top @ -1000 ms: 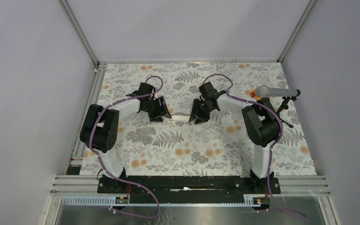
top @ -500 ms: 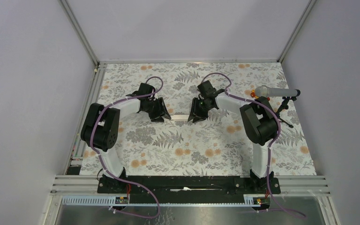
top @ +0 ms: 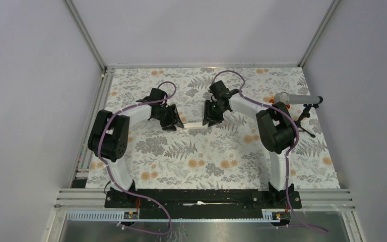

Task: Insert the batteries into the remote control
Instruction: Load the battery cover into the remote control.

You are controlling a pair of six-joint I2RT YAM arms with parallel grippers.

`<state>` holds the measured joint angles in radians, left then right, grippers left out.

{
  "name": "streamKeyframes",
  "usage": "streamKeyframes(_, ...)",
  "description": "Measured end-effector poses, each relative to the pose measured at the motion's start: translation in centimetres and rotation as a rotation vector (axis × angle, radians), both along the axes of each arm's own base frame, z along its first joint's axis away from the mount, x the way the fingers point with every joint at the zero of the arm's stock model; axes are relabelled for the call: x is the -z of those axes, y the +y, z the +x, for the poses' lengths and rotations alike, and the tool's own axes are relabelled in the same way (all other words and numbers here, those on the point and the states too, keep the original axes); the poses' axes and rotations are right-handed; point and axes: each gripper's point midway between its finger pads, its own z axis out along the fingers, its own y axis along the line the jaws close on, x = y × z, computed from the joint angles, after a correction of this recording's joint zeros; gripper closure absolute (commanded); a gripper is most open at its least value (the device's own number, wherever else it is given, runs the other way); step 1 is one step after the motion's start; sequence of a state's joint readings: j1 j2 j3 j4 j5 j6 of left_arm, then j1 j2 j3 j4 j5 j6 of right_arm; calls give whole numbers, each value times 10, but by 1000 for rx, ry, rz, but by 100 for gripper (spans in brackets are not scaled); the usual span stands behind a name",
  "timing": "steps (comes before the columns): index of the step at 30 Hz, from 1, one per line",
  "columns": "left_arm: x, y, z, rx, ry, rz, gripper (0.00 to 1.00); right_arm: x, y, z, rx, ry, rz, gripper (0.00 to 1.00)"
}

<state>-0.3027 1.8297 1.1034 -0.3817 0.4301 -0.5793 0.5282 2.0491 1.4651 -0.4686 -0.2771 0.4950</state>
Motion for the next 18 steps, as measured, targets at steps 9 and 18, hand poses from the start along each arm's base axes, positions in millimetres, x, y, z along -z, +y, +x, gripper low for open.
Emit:
streamKeyframes(9,-1,0,1,2,6,5,56,0,1,0,-28,5,-4,62)
streamKeyframes(18,-1,0,1,2,6,4,60,0,2,-3,-23,23,6,70)
